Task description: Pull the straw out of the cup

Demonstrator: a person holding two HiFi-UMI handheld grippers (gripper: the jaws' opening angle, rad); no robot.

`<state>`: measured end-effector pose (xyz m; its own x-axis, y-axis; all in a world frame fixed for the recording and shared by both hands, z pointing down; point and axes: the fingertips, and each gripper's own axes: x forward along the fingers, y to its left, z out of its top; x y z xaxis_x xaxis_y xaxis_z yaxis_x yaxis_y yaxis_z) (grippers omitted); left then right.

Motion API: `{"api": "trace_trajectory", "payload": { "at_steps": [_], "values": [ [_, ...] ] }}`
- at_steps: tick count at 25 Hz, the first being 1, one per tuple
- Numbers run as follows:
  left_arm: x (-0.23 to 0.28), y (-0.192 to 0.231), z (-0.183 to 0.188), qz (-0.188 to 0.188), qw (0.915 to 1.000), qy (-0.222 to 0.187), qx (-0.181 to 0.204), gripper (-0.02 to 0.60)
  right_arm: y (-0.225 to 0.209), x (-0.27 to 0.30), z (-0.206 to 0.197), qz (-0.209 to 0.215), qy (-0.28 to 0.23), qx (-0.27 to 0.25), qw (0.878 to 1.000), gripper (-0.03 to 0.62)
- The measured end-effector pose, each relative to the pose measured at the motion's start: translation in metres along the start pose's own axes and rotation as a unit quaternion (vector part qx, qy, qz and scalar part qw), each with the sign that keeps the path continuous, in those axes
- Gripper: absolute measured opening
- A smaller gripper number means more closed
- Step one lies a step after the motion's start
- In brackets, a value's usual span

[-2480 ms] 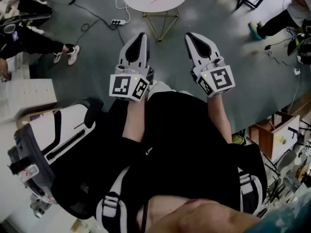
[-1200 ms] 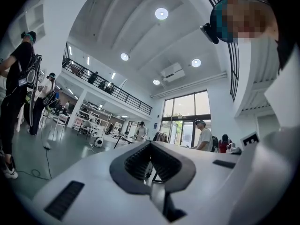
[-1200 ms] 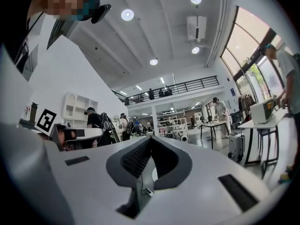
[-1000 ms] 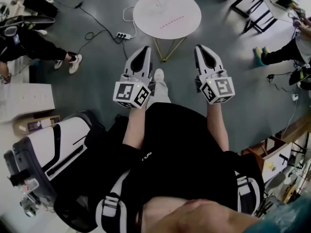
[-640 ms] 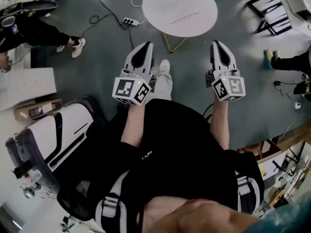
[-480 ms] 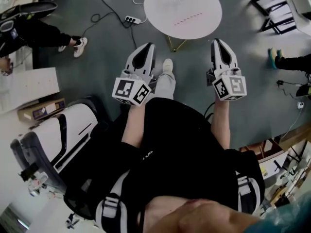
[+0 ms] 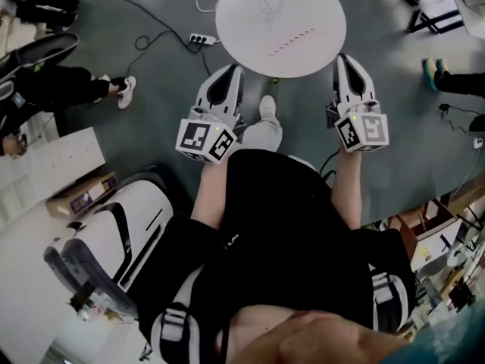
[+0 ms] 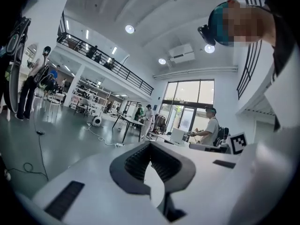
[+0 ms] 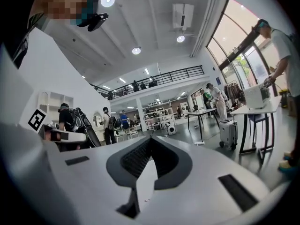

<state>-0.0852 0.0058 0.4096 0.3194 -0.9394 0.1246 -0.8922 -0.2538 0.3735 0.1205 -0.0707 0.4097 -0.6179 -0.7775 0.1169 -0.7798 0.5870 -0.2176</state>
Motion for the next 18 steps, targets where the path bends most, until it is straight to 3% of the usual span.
{"api": "trace_trajectory", "payload": {
  "at_steps": [8, 18],
  "values": [
    [0.054, 0.033, 0.018, -0.027, 0.9996, 0.004, -0.007, 0.008, -0.009, 0.044, 0.024, -0.03, 0.005, -0.029, 0.999, 0.015],
    [0.069, 0.06, 0.021, -0.002, 0.9993, -0.014, -0.036, 0.008, 0.012, 0.079, 0.041, 0.001, 0.027, -0.073, 0.997, 0.015]
  ]
}}
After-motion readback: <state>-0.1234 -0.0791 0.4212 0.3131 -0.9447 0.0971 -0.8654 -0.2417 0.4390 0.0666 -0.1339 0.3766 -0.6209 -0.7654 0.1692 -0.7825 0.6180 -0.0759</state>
